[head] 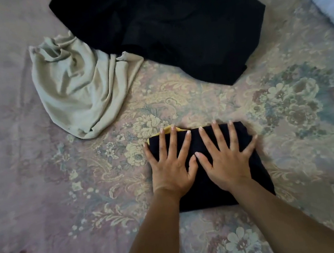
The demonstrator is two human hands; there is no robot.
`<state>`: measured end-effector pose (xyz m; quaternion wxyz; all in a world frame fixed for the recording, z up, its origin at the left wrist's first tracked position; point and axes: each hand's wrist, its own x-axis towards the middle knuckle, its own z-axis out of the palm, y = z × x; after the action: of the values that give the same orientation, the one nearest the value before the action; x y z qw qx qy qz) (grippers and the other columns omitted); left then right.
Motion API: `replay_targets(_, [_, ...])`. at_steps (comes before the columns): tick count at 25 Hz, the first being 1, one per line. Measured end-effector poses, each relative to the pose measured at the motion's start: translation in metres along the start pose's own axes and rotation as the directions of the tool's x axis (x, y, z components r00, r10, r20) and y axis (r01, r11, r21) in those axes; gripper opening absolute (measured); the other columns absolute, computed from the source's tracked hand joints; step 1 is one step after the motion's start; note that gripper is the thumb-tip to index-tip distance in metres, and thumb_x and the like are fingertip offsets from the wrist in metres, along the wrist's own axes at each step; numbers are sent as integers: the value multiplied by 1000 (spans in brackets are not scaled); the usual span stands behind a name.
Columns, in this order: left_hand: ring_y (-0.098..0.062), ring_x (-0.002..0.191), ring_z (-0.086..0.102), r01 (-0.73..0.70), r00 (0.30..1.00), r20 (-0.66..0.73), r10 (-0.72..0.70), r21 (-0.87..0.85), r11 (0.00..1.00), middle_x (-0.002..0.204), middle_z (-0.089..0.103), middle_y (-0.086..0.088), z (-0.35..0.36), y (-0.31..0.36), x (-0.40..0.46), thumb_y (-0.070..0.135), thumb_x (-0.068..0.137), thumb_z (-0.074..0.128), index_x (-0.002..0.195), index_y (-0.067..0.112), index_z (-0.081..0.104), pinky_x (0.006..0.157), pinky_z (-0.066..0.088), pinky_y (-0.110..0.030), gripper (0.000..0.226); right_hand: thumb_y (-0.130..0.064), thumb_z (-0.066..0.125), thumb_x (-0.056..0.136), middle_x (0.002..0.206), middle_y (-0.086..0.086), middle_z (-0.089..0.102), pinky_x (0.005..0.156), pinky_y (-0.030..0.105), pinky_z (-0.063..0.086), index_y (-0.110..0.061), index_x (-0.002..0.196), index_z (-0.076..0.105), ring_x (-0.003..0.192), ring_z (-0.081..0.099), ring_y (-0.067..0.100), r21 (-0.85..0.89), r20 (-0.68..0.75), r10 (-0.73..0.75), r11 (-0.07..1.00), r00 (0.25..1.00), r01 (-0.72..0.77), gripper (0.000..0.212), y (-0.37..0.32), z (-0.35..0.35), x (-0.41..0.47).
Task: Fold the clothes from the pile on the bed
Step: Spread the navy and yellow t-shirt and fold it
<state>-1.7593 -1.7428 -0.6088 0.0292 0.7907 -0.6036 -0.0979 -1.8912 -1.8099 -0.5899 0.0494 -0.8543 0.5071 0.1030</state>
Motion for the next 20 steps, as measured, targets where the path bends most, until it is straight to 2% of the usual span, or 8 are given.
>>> replay_targets(3, [-35,142,19,-70,998,5,69,9,998,155,19,-10,-19,-3,-7,55,89,29,147,28,24,104,11,-71,64,-68,8,87,158,3,-16,105,68,-9,-42,145,-10,144,-16,26,20,58,-37,999,998,36,66,15,-15,-11])
replay_targets(6, [-34,143,18,-356,932,78,354,16,934,155,22,-12,-28,1,-60,65,84,37,148,24,28,108,14,-66,76,-67,18,91,158,13,10,110,64,5,-23,149,24,145,11,31,-42,83,-276,959,957,280,73,28,-27,-58])
replay_targets(9, [-32,140,27,-370,911,227,345,78,926,153,29,-11,-30,-5,-85,64,71,61,148,26,25,110,19,-62,93,-78,40,78,155,15,19,108,65,17,-18,150,23,142,22,31,-115,286,-410,883,866,456,95,45,-26,-92])
replay_targets(12, [-34,145,7,-387,882,346,321,141,911,158,5,-13,-39,-4,-71,35,89,57,150,26,3,110,7,-63,83,-45,73,74,159,8,1,104,68,16,-31,150,-3,145,-1,23,-148,299,-359,898,884,414,108,57,-30,-74])
replay_targets(15, [-35,144,-7,-403,848,439,299,165,900,158,-9,-12,-63,6,-67,20,100,37,151,27,-3,109,-3,-64,65,-6,53,91,154,7,-28,108,64,14,-30,145,-23,141,-27,26,-119,465,-287,917,838,381,97,43,-49,-78])
replay_targets(16, [-36,144,-5,-416,836,458,302,171,893,158,-6,-12,-75,7,-70,22,102,34,151,26,1,109,-4,-64,59,-3,58,86,157,14,-17,104,65,24,-24,149,-14,144,-15,32,-119,456,-281,921,845,371,98,33,-57,-88])
replay_targets(18, [-42,143,4,-527,809,451,378,270,806,158,1,-16,-106,-12,-72,22,103,32,151,26,4,107,0,-67,56,-1,87,50,146,28,34,75,64,50,-12,145,20,133,35,45,-157,396,-273,921,877,357,117,7,-70,-105])
replay_targets(20, [-44,136,28,-580,810,363,460,385,718,153,25,-17,-147,-53,-75,25,99,46,148,30,23,105,14,-68,54,1,92,18,122,28,59,52,57,54,-9,131,38,108,58,48,-86,373,-309,927,875,364,126,-23,-80,-110])
